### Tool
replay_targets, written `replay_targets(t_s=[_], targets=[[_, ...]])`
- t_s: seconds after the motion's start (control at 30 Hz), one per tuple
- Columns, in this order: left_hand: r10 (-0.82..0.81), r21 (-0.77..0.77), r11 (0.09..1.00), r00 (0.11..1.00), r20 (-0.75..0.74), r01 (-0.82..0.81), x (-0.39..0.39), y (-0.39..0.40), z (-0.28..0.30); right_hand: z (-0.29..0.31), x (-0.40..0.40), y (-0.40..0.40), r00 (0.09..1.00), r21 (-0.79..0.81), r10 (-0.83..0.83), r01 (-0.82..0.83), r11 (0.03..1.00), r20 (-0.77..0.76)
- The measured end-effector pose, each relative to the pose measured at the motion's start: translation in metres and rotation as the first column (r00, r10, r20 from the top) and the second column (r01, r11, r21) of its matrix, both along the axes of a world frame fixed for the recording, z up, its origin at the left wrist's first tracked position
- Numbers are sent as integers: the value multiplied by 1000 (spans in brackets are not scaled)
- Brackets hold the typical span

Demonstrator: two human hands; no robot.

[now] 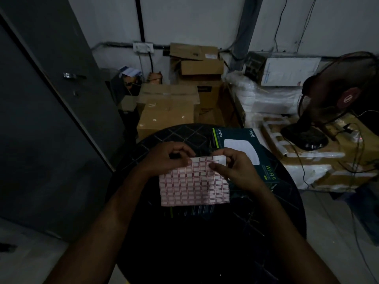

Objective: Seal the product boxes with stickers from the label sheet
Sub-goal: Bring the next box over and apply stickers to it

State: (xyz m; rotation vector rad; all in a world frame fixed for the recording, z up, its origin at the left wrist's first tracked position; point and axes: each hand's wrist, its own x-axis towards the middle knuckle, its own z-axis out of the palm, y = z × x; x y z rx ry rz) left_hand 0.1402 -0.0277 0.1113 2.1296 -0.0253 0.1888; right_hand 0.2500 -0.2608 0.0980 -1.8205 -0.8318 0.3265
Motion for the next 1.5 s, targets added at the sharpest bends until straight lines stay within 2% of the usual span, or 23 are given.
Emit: replay_targets(t_s=[0.13, 0.3, 0.53, 0.6, 0.67, 0.73, 0.77, 0.87, 1.03, 1.4, 1.5], targets=[[-30, -5, 1000, 1000, -6, 30, 3, -2, 3, 5, 0, 3, 987, -112, 56, -39, 993, 152], [-32, 79, 996, 999, 14, 30, 5, 3, 0, 14, -9, 17, 976, -116, 95, -74, 991, 195], [-9, 44, 999, 1000, 19, 8, 6, 5, -1, 11, -16, 26, 994, 38, -82, 85, 996, -67], [0, -8, 1000, 1000, 6, 0, 7, 4, 1, 10, -24, 28, 970, -4, -224, 226, 974, 89], [16, -19, 1000, 1000, 9, -16, 8, 3, 1, 7, -32, 30, 867, -5, -348, 374, 927, 357], [28, -25, 999, 1000, 13, -28, 9, 3, 0, 6, -36, 32, 775, 23, -369, 417, 908, 512], [27, -32, 999, 1000, 10, -27, 9, 4, -1, 4, -36, 33, 765, 15, -353, 411, 912, 539], [8, -40, 999, 1000, 20, -8, 9, 4, -3, 1, -37, 38, 805, -32, -304, 371, 928, 509], [-23, -11, 1000, 999, 29, 23, 6, 4, -3, 0, -40, 41, 878, 43, -309, 315, 948, 366], [21, 104, 994, 1000, 20, -23, 2, 1, -4, 9, -38, 40, 879, -2, -239, 264, 965, 412], [17, 118, 993, 1000, 12, -18, 3, -1, -4, 10, -38, 40, 910, -23, -200, 224, 974, 363]])
